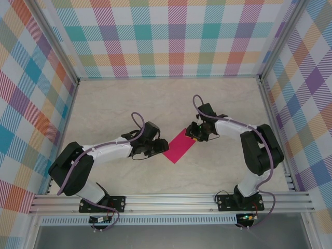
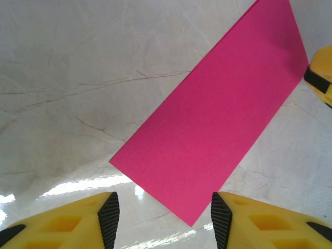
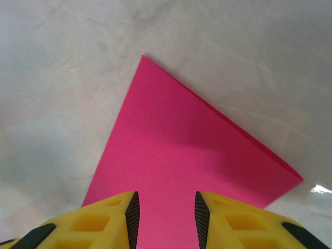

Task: Fold a paper plane with a square sheet of paper (pick it up from the middle)
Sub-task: Rotate the square sheet of paper at the center of the table.

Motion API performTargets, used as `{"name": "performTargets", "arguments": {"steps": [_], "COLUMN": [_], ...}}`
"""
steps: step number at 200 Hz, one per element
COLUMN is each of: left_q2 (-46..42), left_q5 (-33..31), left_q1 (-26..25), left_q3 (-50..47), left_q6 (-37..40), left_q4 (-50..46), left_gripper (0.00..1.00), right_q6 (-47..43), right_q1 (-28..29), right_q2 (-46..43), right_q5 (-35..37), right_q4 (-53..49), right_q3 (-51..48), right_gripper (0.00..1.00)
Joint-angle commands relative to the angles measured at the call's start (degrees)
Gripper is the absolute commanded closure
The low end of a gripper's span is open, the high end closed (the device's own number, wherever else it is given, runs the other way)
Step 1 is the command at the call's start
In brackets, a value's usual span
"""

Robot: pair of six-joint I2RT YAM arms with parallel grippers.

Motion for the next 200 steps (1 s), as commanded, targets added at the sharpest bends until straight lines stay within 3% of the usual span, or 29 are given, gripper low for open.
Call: {"name": "performTargets", "arguments": {"steps": [1,40,69,94,151,200], "left_q2": [0.63,-0.08,0.05,0.21,2.15,4.22], "left_q5": [-0.27,0.59,1.4,2.36,6.35,8.6], "left_q1": [1.26,2.51,2.78,2.88,2.87,2.87], "left_q3": [0.05,-1.3,-1.85,-2.56,-2.93,-2.2], "left_q6": [-1.11,-1.65,-2.19,-2.99,-3.6,-3.6], "left_q4": [-2.11,-1.69,-1.2,-0.09,1.9,2.97], "left_gripper": [0.47,0.44,0.39,0.35,0.33,0.33], "right_q6": [1.05,-2.31,-5.75,-7.4,-7.48,-7.34], "right_q1": [0.54,1.4,1.48,1.48,1.97,2.01], "right_q2": [3.37,9.2,14.2,15.56,9.11,12.99], "right_q5": [2.5,-0.24,-9.5,-11.34,-9.23,-4.95], "right_q4": [-2.81,-2.85,1.34,0.84,0.13,-3.57], "right_q3": [3.3,7.35,10.56,13.96,13.14,14.82], "right_gripper": [0.65,0.65,0.66,0.66,0.64,0.64]}}
